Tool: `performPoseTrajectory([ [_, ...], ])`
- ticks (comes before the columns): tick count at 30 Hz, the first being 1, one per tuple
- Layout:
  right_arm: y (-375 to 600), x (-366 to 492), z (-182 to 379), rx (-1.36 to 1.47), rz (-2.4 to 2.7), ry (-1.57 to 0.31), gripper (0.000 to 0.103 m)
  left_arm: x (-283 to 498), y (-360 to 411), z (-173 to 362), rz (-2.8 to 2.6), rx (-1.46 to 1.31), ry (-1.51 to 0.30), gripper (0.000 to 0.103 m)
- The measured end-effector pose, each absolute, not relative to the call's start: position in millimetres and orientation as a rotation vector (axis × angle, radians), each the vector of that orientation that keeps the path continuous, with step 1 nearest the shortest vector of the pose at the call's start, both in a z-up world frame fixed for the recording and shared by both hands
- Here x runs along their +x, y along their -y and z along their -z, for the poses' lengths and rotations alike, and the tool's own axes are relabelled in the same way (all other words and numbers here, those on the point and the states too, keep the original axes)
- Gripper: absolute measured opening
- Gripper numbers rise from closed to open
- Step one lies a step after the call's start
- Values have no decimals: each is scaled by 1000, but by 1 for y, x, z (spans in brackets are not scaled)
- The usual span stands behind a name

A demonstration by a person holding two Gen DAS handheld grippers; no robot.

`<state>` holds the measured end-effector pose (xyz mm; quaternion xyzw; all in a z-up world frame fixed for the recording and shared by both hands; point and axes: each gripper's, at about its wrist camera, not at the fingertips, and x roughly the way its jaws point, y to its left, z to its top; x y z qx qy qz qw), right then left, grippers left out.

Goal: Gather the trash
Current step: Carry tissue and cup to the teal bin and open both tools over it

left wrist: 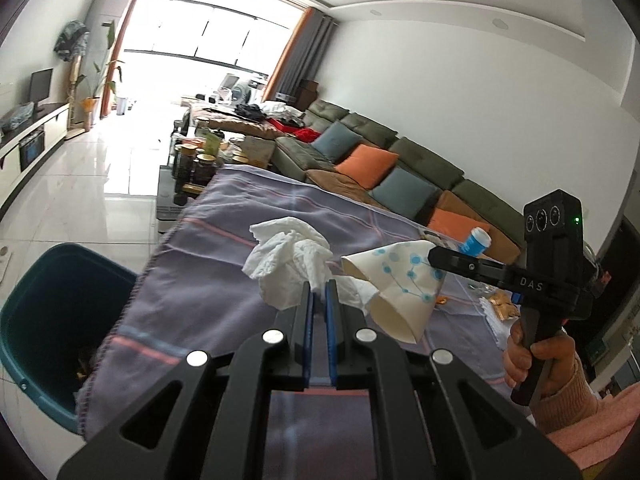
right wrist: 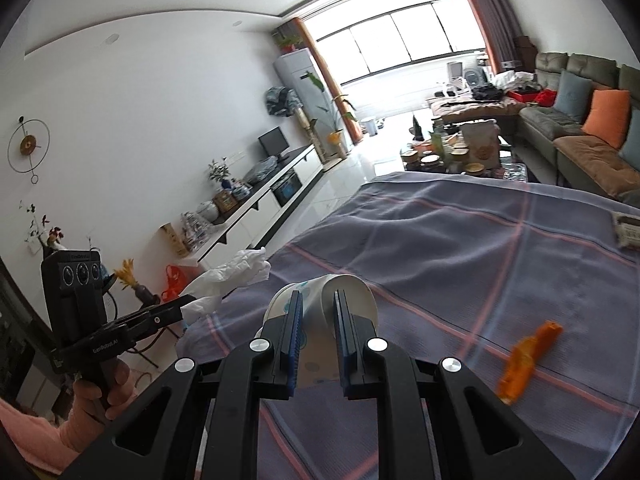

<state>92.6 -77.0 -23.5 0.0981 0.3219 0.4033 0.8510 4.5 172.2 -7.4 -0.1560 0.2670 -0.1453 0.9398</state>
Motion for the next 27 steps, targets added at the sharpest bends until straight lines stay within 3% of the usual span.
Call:
performPoseTrajectory([
  [27, -34, 104, 15, 135, -1051, -716, 16, -42, -254, 3, 52, -388, -502, 8],
])
